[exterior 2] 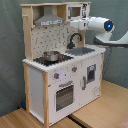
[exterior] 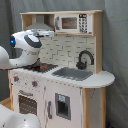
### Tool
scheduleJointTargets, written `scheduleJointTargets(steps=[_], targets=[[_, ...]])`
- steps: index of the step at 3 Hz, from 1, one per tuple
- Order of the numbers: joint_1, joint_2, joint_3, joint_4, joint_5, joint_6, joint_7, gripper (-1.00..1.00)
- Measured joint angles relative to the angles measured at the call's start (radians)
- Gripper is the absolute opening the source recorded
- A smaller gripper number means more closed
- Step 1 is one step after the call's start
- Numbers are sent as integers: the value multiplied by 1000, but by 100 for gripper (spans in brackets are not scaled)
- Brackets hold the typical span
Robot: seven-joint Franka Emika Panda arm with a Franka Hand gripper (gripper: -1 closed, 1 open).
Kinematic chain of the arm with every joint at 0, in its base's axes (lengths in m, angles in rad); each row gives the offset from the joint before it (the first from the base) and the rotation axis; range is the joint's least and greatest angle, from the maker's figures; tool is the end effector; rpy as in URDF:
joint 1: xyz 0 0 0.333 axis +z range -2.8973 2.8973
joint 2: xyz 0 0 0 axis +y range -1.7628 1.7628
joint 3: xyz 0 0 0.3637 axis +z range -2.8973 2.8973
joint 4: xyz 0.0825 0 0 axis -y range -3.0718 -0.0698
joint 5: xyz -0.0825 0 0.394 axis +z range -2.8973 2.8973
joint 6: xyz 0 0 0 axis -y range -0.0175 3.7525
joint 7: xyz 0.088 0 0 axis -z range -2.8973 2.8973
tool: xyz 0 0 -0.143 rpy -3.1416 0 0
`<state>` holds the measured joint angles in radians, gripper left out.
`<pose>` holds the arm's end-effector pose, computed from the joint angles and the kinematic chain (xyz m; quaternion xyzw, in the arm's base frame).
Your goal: Play with the kitchen
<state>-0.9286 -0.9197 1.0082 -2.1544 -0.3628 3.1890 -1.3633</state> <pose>0.4437 0.3141 0.7030 0.2627 0.6405 0.2041 0.6922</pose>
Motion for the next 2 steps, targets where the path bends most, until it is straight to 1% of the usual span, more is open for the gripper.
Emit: scheduleJointTargets(steps=[1, 2], targets=[[-23, 78, 12, 52, 0, 0, -28, 100], [-70, 148, 42, 106, 0, -2, -42, 100]])
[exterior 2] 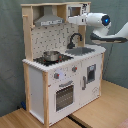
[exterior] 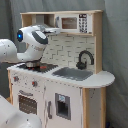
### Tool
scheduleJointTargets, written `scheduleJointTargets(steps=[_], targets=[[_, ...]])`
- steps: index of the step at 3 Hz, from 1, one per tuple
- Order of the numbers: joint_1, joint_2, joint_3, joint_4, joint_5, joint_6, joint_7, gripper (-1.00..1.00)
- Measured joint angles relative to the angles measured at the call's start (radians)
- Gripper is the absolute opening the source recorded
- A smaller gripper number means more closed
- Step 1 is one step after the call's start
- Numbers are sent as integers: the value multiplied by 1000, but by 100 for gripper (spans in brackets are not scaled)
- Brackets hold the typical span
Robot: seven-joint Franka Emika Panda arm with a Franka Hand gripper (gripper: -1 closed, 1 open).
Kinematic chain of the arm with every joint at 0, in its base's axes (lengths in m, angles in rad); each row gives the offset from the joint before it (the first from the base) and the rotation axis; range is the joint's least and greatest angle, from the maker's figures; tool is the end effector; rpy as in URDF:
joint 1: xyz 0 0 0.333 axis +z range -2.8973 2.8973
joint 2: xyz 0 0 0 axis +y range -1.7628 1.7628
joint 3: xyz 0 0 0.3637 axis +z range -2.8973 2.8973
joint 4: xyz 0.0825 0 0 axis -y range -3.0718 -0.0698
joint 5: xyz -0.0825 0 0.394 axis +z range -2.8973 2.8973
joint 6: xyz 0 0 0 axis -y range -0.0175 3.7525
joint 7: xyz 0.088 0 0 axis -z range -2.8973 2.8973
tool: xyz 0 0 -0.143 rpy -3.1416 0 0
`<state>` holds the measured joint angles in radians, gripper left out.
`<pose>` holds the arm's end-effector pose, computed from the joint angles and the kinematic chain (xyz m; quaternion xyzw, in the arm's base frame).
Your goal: Play with the kitchen
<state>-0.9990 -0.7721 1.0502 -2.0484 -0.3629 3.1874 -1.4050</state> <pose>0.4856 0.2929 0.7266 0.2763 0.6497 0.2240 0.6719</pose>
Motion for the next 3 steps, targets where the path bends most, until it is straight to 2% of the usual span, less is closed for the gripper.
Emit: scheduleJointTargets(steps=[2, 3], targets=[[-148, 42, 112, 107, 0, -32, 0, 100], [-88, 23, 106, 131, 2, -120, 12, 100]])
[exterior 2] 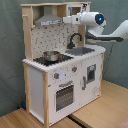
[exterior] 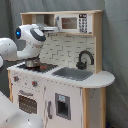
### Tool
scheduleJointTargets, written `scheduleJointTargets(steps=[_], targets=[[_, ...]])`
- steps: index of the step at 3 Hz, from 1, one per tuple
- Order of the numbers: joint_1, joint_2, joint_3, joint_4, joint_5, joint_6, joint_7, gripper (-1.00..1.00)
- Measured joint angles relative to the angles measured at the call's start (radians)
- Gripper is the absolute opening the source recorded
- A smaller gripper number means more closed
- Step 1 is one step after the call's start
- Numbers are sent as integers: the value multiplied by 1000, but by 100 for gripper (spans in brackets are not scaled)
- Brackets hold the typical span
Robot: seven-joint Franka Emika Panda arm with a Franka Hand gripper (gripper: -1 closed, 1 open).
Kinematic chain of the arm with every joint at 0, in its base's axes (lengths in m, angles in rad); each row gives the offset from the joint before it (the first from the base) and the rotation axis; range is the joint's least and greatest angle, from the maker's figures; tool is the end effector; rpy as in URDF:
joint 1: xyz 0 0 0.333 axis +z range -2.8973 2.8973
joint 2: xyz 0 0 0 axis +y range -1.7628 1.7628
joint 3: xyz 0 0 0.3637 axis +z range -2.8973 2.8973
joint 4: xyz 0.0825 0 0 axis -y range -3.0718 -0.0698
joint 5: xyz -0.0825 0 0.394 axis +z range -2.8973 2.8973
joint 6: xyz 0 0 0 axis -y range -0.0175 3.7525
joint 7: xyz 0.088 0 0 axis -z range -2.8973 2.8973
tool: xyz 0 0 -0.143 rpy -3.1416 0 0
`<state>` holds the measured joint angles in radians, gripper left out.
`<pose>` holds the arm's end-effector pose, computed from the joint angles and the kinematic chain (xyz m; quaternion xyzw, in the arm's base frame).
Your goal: Play with the kitchen
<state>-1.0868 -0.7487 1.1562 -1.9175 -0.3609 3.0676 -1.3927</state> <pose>0.5103 0.3233 0.7310 0.2886 0.6566 0.2064 0.6656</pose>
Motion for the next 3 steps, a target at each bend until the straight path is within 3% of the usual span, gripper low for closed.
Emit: scheduleJointTargets(steps=[2, 3], targets=[[140, -49, -82, -64, 0, -104, 25, 100], [193, -92, -104, -138, 0, -113, 98, 100]])
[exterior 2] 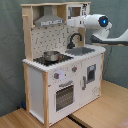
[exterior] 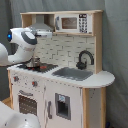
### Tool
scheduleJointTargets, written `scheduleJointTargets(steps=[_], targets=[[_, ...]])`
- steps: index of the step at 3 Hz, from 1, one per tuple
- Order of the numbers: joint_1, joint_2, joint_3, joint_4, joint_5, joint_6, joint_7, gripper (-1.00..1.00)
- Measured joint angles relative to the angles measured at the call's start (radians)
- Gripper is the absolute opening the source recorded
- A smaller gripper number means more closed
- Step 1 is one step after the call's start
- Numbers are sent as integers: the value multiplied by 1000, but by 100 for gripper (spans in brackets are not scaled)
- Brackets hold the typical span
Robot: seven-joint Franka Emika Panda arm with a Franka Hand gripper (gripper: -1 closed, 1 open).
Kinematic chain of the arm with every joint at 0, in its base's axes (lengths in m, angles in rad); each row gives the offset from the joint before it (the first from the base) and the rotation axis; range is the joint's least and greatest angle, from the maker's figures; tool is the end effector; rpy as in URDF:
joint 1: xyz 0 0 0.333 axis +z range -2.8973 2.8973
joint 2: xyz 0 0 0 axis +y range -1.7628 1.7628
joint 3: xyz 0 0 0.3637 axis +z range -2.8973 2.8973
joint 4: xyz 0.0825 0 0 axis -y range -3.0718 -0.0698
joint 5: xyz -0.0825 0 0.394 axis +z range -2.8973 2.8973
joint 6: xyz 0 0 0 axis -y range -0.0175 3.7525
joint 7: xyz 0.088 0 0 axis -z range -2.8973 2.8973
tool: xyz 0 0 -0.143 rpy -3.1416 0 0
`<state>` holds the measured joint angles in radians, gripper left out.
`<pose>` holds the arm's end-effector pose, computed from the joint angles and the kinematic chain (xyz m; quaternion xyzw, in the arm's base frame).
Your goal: Play with the kitchen
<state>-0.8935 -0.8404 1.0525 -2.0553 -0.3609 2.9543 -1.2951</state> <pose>0.4542 0.3314 0.7067 0.3377 0.6506 0.1998 0.6502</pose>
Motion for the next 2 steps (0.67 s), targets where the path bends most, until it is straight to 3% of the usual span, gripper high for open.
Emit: scheduleJointTargets(steps=[2], targets=[[36, -75, 0, -84, 0, 0, 172, 100]])
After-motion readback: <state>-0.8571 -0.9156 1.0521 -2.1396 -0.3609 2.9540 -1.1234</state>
